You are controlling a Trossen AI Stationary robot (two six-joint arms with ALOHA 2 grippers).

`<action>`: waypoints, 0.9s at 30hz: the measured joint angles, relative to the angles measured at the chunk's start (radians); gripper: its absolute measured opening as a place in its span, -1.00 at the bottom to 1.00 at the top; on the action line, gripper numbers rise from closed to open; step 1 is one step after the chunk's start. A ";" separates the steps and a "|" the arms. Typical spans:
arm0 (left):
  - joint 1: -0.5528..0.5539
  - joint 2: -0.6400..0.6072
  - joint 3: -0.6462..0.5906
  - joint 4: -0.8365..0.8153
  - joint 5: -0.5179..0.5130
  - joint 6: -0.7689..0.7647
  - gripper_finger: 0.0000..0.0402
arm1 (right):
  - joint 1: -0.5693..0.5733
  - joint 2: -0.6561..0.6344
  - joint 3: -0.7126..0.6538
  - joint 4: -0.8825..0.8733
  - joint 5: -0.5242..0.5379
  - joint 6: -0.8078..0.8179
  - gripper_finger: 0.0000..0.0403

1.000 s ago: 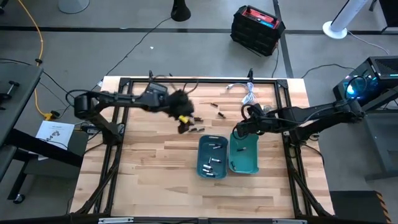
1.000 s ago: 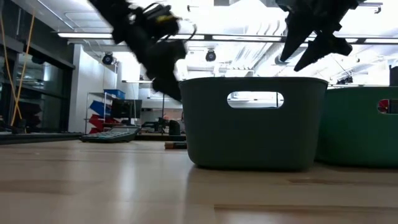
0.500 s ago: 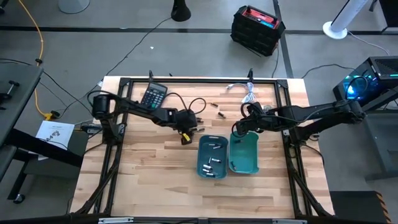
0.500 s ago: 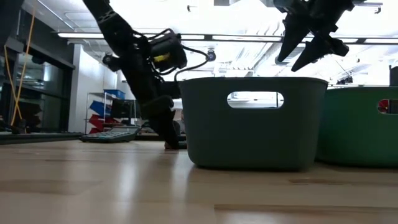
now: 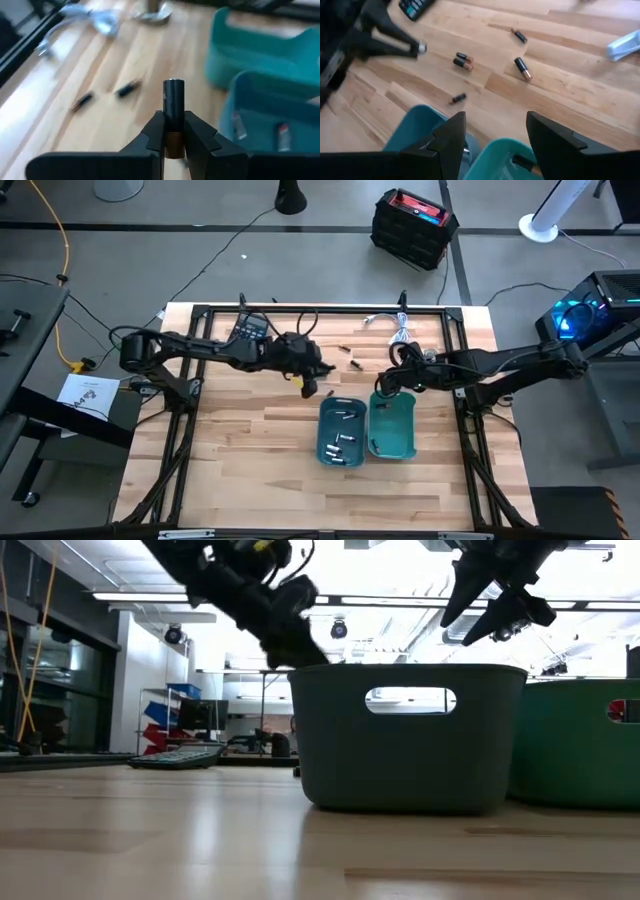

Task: Sort batteries
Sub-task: Put the black battery into the green bin

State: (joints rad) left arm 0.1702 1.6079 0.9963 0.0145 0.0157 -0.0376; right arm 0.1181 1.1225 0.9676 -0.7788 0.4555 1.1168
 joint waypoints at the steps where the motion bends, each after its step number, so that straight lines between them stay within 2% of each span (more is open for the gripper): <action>1: -0.004 0.008 0.020 0.004 0.007 -0.007 -0.83 | 0.000 -0.006 0.000 0.002 0.004 0.000 0.01; 8: -0.084 0.159 0.205 0.059 0.129 0.056 -0.84 | 0.000 -0.048 0.000 0.056 0.054 -0.028 0.01; 12: -0.141 0.285 0.343 0.066 0.141 0.063 -0.83 | 0.000 -0.078 0.000 0.104 0.098 -0.061 0.01; 18: -0.188 0.446 0.566 0.056 0.133 0.068 -0.56 | 0.000 -0.114 0.001 0.124 0.143 -0.088 0.01; 23: -0.187 0.498 0.696 -0.113 0.133 0.084 -0.35 | 0.000 -0.131 0.002 0.126 0.147 -0.105 0.01; 27: -0.143 0.443 0.733 -0.345 0.133 0.193 -0.25 | 0.000 -0.132 0.002 0.124 0.147 -0.117 0.01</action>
State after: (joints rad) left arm 0.0267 2.0511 1.7289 -0.3308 0.1482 0.1556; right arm 0.1177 0.9909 0.9691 -0.6544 0.6025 1.0002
